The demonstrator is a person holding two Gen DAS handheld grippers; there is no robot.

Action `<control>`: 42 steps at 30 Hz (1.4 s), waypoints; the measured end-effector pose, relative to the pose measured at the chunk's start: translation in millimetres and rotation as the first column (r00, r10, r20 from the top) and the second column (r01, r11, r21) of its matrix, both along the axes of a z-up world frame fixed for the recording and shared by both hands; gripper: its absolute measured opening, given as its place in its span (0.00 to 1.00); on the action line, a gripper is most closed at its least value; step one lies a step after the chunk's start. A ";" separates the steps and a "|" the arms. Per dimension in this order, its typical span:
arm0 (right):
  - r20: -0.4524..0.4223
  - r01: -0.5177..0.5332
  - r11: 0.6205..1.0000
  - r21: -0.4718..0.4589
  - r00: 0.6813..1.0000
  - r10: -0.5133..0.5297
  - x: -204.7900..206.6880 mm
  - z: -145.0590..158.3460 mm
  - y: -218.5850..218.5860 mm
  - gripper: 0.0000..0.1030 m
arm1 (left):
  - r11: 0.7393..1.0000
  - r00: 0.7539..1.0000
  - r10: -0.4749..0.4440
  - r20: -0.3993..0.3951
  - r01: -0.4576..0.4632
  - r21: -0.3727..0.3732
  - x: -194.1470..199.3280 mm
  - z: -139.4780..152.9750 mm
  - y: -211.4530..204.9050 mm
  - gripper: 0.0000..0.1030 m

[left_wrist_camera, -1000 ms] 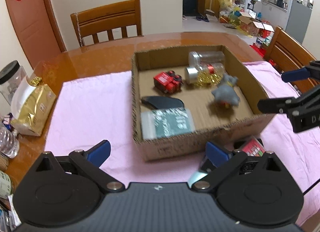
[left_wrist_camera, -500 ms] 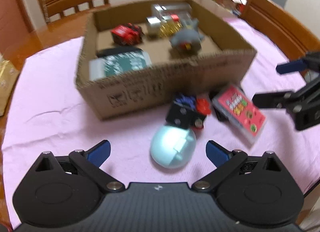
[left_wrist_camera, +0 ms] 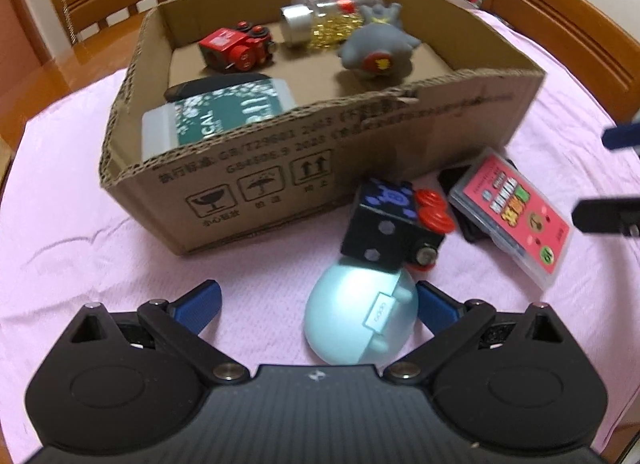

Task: Organize rigid objects
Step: 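Grasp the light-blue egg case with the left gripper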

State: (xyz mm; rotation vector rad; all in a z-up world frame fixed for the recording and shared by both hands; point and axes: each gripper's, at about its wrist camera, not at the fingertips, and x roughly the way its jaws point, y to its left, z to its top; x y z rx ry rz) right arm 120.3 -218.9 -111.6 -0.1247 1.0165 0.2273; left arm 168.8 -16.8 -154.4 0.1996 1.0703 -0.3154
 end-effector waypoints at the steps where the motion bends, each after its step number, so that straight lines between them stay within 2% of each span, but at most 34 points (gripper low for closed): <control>1: -0.002 0.001 1.000 0.001 1.000 -0.001 0.2 -0.5 0.6 1.00 | 1.000 1.000 0.016 0.004 -0.016 0.000 0.2 -0.3 1.9 0.99; 7: -0.012 -0.005 1.000 0.004 1.000 0.005 2.1 -2.6 4.5 1.00 | 0.994 0.994 0.112 -0.001 -0.112 0.002 -0.3 -0.5 18.0 0.99; 12: -0.016 -0.024 1.000 0.000 1.000 0.024 4.5 -4.2 10.7 1.00 | 0.977 0.977 0.212 -0.005 -0.212 0.004 -1.4 -0.3 41.5 0.99; 16: -0.021 -0.035 0.999 0.000 0.999 0.035 6.3 -5.5 14.3 1.00 | 0.968 0.968 0.249 0.002 -0.249 0.002 -3.1 0.0 55.3 0.99; 20: -0.028 -0.045 0.999 -0.001 0.999 0.045 6.7 -8.1 18.1 1.00 | 0.975 0.975 0.224 0.012 -0.224 0.010 -4.5 0.7 56.2 0.97; 26: -0.031 -0.059 0.998 -0.002 0.998 0.059 4.2 -8.8 23.4 1.00 | 0.993 0.993 0.117 0.014 -0.117 -0.004 -12.3 7.4 45.6 0.73; 30: -0.032 -0.061 0.998 0.000 0.998 0.061 2.9 -8.4 24.6 1.00 | 1.000 1.000 0.020 0.013 -0.020 0.000 -21.3 8.8 39.6 0.70; 34: -0.030 -0.059 0.998 -0.001 0.998 0.059 2.2 -8.0 25.9 1.00 | 0.999 0.999 -0.036 -0.010 0.035 -0.009 -30.4 10.8 37.5 0.69; 37: -0.030 -0.062 0.998 0.001 0.998 0.062 1.7 -8.0 27.8 1.00 | 1.000 1.000 -0.025 -0.002 0.025 -0.006 -32.7 11.2 38.2 0.66; 41: -0.027 -0.093 0.996 0.005 0.995 0.093 0.3 -7.3 35.1 1.00 | 0.999 0.999 0.029 0.022 -0.029 -0.013 -28.1 13.1 43.0 0.51; 42: -0.026 -0.104 0.995 0.005 0.994 0.104 0.0 -7.3 37.6 1.00 | 0.999 0.999 0.031 0.027 -0.030 -0.013 -28.1 13.4 43.2 0.50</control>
